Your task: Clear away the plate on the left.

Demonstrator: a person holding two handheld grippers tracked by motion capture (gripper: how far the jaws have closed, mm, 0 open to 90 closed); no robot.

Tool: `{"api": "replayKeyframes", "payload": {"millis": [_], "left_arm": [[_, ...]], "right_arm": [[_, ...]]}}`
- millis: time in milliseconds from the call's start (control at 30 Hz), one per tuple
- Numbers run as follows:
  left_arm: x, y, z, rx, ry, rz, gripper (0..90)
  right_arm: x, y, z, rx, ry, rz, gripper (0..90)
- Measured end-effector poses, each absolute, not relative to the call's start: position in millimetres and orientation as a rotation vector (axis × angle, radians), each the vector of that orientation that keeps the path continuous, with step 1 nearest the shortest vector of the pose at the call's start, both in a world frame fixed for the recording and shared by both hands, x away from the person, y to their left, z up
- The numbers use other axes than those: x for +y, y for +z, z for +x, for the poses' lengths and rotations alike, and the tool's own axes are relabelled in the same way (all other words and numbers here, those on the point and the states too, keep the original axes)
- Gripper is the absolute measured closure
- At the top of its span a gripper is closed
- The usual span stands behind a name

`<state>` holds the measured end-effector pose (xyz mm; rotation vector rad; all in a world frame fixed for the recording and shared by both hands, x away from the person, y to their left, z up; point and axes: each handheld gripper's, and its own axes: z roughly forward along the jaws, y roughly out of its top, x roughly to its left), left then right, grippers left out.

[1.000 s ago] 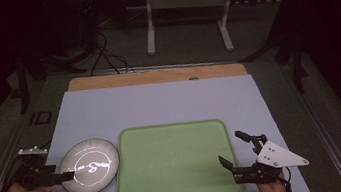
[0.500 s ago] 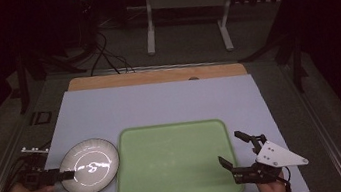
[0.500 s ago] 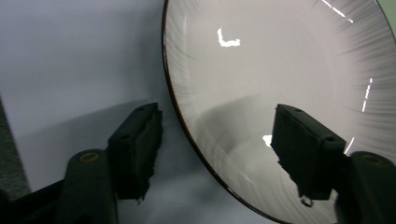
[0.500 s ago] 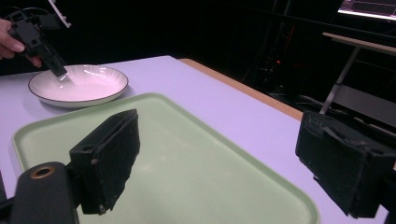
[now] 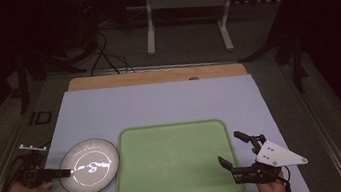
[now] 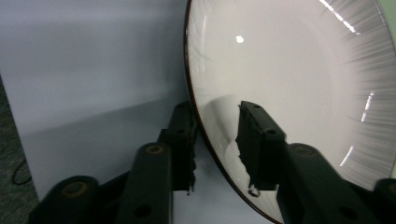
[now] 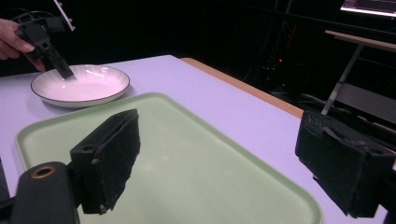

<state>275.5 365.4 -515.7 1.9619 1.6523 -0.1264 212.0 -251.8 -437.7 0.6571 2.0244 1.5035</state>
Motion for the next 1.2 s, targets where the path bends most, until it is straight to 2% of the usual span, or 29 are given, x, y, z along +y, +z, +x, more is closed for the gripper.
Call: {"api": "replayKeyframes", "payload": {"millis": [367,800,1200], "left_arm": [[380.1,-523.8,280.7,1.701,-0.295,1.812,77.3],[377.5,-514.4,283.4,1.752,-0.283,1.731,84.5],[378.3,-502.3,281.7,1.76,-0.24,1.727,84.9]], "right_arm": [[-253.2,-438.4,213.7,2.034,1.525,0.674,13.7],[-250.9,-438.4,212.9,2.042,1.524,0.663,13.7],[-252.6,-438.8,214.1,2.037,1.533,0.675,13.7]]}}
